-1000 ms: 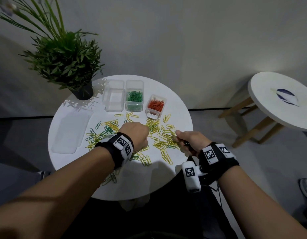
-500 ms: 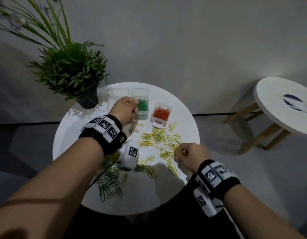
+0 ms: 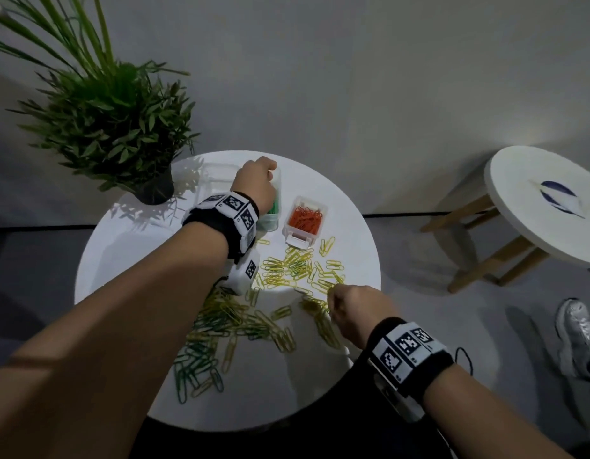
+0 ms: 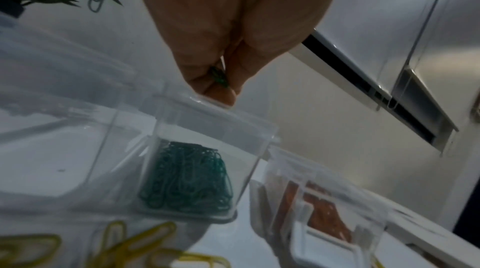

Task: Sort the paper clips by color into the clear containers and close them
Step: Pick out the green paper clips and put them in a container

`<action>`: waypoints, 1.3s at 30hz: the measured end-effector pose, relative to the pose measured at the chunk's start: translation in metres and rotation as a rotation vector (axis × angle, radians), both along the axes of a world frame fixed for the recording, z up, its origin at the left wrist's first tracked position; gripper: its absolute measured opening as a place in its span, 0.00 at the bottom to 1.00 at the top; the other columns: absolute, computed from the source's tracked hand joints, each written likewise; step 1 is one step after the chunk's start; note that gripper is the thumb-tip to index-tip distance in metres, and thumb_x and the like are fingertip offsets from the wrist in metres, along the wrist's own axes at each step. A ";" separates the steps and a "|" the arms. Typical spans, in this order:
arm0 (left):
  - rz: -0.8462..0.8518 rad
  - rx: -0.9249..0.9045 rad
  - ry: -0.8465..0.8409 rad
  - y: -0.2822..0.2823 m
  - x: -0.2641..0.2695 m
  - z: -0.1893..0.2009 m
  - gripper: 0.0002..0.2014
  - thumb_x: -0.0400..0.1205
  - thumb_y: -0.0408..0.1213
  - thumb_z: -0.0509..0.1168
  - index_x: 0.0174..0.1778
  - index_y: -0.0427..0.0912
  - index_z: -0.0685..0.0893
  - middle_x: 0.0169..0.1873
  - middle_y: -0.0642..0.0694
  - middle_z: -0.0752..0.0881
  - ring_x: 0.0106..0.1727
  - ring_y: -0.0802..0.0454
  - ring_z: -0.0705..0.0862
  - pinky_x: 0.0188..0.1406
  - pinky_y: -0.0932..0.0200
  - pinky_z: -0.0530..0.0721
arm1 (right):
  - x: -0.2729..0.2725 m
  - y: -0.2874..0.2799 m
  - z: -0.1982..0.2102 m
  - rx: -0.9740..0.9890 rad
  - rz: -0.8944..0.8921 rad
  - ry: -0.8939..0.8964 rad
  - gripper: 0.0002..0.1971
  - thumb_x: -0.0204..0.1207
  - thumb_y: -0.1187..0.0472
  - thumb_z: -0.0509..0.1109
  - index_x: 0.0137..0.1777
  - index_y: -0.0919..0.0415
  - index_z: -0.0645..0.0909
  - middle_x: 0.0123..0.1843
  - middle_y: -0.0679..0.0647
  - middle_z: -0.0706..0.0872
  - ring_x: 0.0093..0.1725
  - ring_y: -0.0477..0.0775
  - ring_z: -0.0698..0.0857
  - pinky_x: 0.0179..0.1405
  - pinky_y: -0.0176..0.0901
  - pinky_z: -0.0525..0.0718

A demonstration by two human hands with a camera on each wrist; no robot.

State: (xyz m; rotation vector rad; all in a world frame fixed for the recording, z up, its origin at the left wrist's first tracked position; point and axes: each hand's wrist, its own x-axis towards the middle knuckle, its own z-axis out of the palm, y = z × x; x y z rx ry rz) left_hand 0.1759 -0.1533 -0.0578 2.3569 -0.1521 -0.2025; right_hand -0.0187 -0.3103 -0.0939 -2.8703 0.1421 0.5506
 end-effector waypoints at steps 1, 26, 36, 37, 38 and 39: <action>-0.032 0.037 0.010 -0.001 0.000 -0.001 0.23 0.81 0.22 0.53 0.73 0.40 0.74 0.65 0.38 0.80 0.67 0.41 0.78 0.66 0.55 0.74 | -0.001 -0.002 -0.001 0.024 -0.010 0.004 0.04 0.76 0.58 0.60 0.43 0.53 0.76 0.37 0.48 0.84 0.39 0.54 0.82 0.35 0.41 0.80; -0.141 -0.019 -0.264 0.051 -0.062 -0.011 0.06 0.80 0.34 0.65 0.50 0.48 0.84 0.44 0.53 0.78 0.43 0.53 0.76 0.48 0.58 0.77 | 0.064 0.002 0.044 1.676 -0.714 0.418 0.03 0.66 0.64 0.56 0.32 0.58 0.66 0.23 0.51 0.69 0.16 0.45 0.65 0.16 0.27 0.55; -0.300 0.357 0.098 0.072 -0.082 -0.025 0.05 0.76 0.41 0.62 0.39 0.50 0.82 0.42 0.54 0.87 0.47 0.49 0.84 0.44 0.56 0.82 | 0.172 0.051 0.063 1.109 -0.605 0.130 0.13 0.71 0.68 0.58 0.26 0.59 0.73 0.29 0.58 0.71 0.21 0.50 0.62 0.20 0.32 0.58; -0.298 0.369 0.114 0.073 -0.083 -0.024 0.05 0.76 0.41 0.61 0.39 0.49 0.82 0.42 0.53 0.87 0.47 0.49 0.84 0.44 0.55 0.83 | 0.180 0.056 0.064 1.013 -0.569 0.100 0.12 0.72 0.70 0.59 0.28 0.60 0.74 0.29 0.59 0.73 0.20 0.52 0.65 0.20 0.34 0.64; -0.298 0.373 0.124 0.074 -0.083 -0.023 0.06 0.76 0.41 0.60 0.40 0.49 0.83 0.42 0.53 0.87 0.47 0.49 0.83 0.45 0.55 0.83 | 0.187 0.061 0.066 0.960 -0.558 0.072 0.10 0.75 0.71 0.61 0.32 0.62 0.75 0.29 0.60 0.75 0.18 0.53 0.70 0.19 0.36 0.70; -0.300 0.375 0.133 0.073 -0.084 -0.022 0.07 0.76 0.40 0.60 0.40 0.49 0.83 0.43 0.53 0.87 0.47 0.49 0.83 0.46 0.54 0.84 | 0.193 0.065 0.067 0.961 -0.573 0.055 0.07 0.77 0.71 0.64 0.37 0.65 0.76 0.29 0.61 0.76 0.18 0.53 0.74 0.17 0.38 0.75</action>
